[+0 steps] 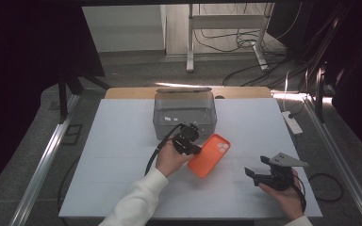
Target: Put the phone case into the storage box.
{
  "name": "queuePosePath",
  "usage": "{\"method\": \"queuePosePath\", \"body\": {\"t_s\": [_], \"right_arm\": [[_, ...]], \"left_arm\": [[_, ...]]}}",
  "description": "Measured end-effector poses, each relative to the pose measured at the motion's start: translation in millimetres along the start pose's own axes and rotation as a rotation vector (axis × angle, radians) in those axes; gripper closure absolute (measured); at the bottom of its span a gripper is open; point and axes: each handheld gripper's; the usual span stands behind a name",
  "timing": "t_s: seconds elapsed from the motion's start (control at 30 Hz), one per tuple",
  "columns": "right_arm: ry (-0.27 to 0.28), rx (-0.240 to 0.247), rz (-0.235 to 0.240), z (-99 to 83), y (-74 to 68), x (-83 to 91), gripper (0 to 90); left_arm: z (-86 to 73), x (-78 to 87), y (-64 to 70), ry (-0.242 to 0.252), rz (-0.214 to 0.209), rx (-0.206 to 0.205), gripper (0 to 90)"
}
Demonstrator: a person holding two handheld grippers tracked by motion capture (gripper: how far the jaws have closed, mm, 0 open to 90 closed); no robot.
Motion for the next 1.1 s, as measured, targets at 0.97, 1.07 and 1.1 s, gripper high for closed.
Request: {"method": "queuePosePath", "body": {"t_s": [0.97,1.07,1.1], "right_arm": [[-0.025,-0.040,-0.024,-3.2,-3.8,-13.6,18.6],[-0.025,-0.051,-0.031,-3.0,-4.2,-14.3,18.7],[-0.012,-0.078,-0.027,-2.7,-3.7,-14.5,18.7]], "left_arm": [[-21.4,24.0,-22.6,0.054,-0.052,-0.076,88.8],[-24.2,26.8,-24.7,0.067,-0.065,-0.084,88.8],[-24.8,28.1,-24.7,0.068,-0.066,-0.091,88.8]]}}
Point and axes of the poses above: each handheld gripper's, and its own axes: x roughly backward along the jaws, z roughly out of its top, y roughly to its right, and after that the axes turned 13 degrees about x, right-handed
